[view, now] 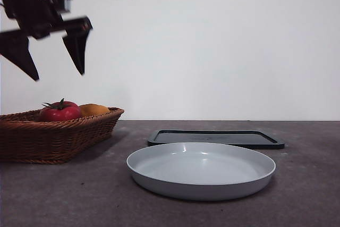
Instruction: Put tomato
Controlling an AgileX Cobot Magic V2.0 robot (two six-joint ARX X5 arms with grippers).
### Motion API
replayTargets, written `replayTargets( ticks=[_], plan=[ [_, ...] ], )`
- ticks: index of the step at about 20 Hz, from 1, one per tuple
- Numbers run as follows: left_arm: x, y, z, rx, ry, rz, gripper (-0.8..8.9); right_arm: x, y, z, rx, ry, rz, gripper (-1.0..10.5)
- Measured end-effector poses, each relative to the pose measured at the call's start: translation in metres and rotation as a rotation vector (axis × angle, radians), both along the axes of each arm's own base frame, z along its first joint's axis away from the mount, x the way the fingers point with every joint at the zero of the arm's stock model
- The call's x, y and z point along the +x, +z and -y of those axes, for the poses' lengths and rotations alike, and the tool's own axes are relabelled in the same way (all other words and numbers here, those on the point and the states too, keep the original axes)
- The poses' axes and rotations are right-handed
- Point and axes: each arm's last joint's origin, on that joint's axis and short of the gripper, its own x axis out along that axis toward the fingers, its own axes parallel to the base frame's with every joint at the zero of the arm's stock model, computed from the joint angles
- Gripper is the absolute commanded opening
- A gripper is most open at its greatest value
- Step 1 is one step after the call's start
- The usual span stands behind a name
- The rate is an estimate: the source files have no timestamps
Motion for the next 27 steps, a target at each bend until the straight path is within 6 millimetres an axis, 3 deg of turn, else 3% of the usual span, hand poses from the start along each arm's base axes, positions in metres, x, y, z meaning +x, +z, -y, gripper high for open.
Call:
replayTargets(
  ticks=[6,12,16,18,20,23,27],
  plan=[
    [0.033,-0.043,0.0,0.01,0.015,-0.031,7.51,0.0,0.0,0.0,0.0,0.0,0.0,7.1],
    [0.045,-0.075,0.001,0.031,0.022,-0.095,7.27,0.0,0.0,0.0,0.0,0.0,0.0,7.1],
    [0.048,-0.087,0.002,0.038,0.019,-0.127,6.04,0.0,0.0,0.0,0.0,0.0,0.0,7.1],
    [0.049,-0.091,0.002,0.04,0.019,-0.138,4.28,0.0,0.0,0.0,0.0,0.0,0.0,7.1],
    [0.05,-0.09,0.002,0.04,0.019,-0.136,2.98,0.0,0.0,0.0,0.0,0.0,0.0,7.1],
    [0.052,-0.079,0.002,0.041,0.019,-0.144,2.86,0.0,0.0,0.0,0.0,0.0,0.0,7.1],
    [0.05,-0.041,0.004,0.05,0.019,-0.2,2.86,0.0,0.0,0.0,0.0,0.0,0.0,7.1]
  ],
)
